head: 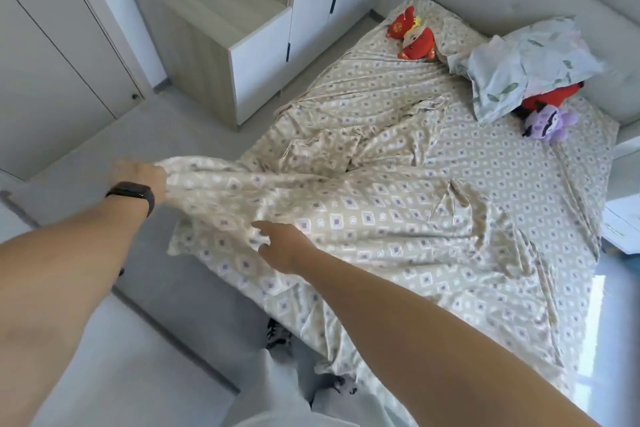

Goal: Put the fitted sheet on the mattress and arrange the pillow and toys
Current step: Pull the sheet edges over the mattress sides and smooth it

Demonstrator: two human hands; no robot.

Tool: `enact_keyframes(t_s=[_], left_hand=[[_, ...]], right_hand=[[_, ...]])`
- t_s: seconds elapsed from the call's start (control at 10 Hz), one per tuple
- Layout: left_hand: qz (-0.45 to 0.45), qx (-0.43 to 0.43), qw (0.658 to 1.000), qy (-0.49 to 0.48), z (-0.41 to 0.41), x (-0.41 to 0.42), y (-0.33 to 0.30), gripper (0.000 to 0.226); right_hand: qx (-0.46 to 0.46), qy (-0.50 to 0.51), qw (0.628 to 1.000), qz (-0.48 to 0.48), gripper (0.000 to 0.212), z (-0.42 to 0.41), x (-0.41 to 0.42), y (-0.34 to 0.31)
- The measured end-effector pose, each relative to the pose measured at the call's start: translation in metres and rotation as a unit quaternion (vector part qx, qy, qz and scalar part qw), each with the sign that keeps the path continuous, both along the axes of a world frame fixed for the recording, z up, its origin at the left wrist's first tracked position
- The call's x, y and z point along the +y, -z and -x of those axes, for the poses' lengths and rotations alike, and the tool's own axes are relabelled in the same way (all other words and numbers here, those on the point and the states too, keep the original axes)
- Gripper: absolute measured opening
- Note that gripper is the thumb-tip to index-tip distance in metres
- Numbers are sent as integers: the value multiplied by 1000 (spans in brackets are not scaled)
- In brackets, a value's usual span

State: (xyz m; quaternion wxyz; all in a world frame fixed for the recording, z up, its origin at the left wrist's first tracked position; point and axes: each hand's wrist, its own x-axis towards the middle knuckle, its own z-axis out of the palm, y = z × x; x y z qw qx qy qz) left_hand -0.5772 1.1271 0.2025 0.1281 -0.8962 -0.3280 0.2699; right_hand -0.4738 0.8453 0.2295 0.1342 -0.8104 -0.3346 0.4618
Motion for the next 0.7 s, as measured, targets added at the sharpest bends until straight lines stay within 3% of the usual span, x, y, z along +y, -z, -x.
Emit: enact_keyframes(t_s=[0.1, 0.2, 0.4, 0.5, 0.7], left_hand=[[111, -7, 993, 28, -14, -58, 33, 28], [240, 43, 968, 56, -43, -134, 58, 32], [449, 79, 878, 143, -76, -291, 78, 43], [470, 103, 859, 173, -84, -336, 82, 43], [448, 105, 856, 234, -133, -393, 66, 41]], right_hand=[[5, 30, 999, 13, 56, -4, -36, 19], [18, 66, 992, 108, 50, -15, -99, 41], [19, 128, 948, 290, 38, -46, -243, 55], [17, 150, 939, 310, 37, -49, -290, 53], [14, 238, 932, 274, 37, -60, -372, 44]])
